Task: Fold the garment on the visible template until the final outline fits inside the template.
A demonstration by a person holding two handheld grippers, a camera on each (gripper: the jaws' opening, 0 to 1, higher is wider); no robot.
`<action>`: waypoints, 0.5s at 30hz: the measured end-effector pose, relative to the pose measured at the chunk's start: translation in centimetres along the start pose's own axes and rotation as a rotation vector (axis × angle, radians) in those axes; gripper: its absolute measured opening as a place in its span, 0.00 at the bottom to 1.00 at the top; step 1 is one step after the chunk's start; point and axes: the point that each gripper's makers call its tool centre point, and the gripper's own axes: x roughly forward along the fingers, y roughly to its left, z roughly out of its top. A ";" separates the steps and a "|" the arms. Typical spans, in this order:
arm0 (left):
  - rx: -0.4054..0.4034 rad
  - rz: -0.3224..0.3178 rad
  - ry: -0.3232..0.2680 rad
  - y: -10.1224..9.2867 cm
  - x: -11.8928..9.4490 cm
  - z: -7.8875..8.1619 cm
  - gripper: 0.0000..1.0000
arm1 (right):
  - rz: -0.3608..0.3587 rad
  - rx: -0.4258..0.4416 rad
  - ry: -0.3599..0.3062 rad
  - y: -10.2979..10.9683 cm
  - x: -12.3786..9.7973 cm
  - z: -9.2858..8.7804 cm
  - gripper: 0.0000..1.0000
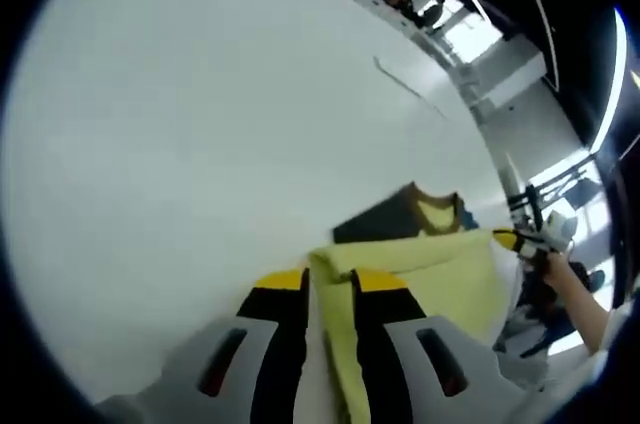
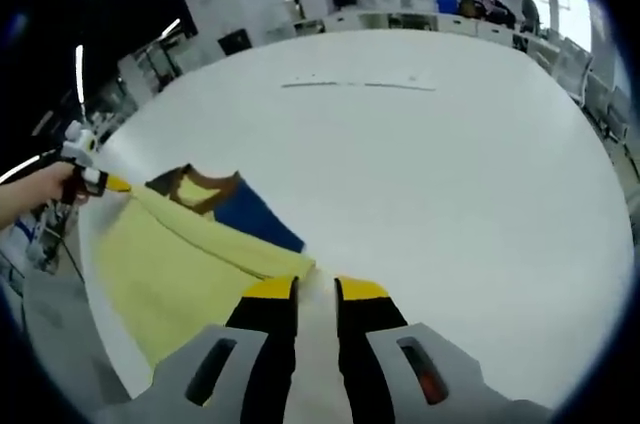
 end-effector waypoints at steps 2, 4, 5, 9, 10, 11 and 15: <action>0.004 -0.001 0.000 -0.1 -0.2 -0.2 0.16 | 0.003 0.004 0.000 0.2 -0.1 -0.1 0.20; 0.011 0.002 0.001 -0.1 -0.4 -0.3 0.17 | 0.005 0.006 -0.002 0.4 -0.2 -0.1 0.22; 0.014 0.003 0.001 -0.1 -0.5 -0.4 0.18 | 0.008 0.010 -0.001 0.5 -0.3 -0.1 0.24; 0.020 0.003 -0.004 -0.3 -0.9 -0.5 0.21 | 0.011 0.015 -0.005 0.7 -0.7 -0.1 0.29; 0.022 0.002 -0.007 -0.3 -1.0 -0.5 0.22 | 0.012 0.018 -0.007 0.8 -0.8 -0.1 0.30; 0.024 0.001 -0.010 -0.4 -1.2 -0.5 0.23 | 0.011 0.017 -0.012 0.7 -0.9 0.0 0.30; 0.048 -0.001 -0.027 -0.7 -1.7 -0.4 0.25 | 0.012 0.023 -0.020 1.0 -1.5 0.0 0.35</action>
